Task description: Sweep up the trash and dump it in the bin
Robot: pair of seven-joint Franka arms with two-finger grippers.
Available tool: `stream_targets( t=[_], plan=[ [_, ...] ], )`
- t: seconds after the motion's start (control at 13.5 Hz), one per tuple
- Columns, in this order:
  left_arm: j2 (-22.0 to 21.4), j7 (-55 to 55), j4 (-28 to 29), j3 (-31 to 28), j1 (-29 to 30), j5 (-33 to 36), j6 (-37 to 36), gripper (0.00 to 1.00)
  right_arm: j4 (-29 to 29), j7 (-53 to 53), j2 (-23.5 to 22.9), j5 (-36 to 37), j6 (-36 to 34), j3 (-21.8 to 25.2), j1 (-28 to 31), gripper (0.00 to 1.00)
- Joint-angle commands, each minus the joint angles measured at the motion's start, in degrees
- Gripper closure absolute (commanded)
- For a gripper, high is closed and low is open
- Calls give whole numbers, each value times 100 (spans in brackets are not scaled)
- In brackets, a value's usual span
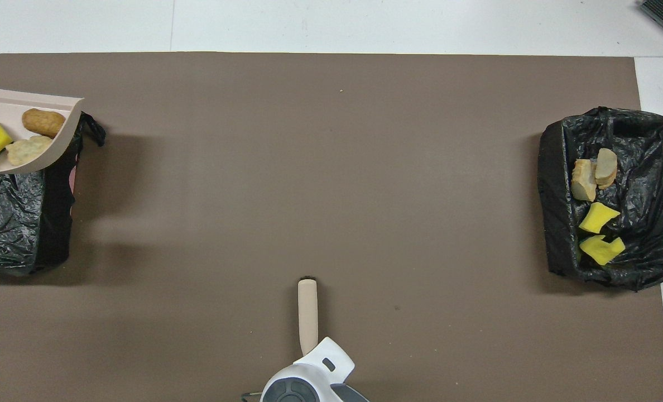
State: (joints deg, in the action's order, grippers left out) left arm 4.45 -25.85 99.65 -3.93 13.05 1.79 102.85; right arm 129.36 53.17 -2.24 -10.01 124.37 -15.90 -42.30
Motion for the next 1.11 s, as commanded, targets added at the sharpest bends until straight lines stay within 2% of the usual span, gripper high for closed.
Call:
stream_targets(
  t=[0.0,0.07,0.15,0.22,0.37,0.66,0.81,1.03],
  plan=[
    [258,-900,-454,68,503,249,-265,100,-155,62,-180,87,149,-18,230,57],
    [285,-1331,-498,68,644,608,-274,100,-278,97,-250,87,149,-18,257,55],
    [302,-1735,-542,68,750,960,-291,100,-384,97,-312,96,149,8,266,37],
    [346,-2096,-621,68,856,1268,-326,100,-437,89,-330,105,157,26,327,29],
    [513,-2694,-884,68,866,1970,-458,100,-525,19,-330,227,402,26,695,29],
    [697,-3303,-912,147,481,3544,-432,100,-973,-612,-330,693,438,26,1959,23],
    [724,-3348,-868,147,365,3845,-502,100,-1315,-1131,-409,912,369,26,2636,22],
    [724,-3611,-894,147,-83,4609,-783,100,-1676,-1615,-392,1264,307,26,3472,11]
  ],
)
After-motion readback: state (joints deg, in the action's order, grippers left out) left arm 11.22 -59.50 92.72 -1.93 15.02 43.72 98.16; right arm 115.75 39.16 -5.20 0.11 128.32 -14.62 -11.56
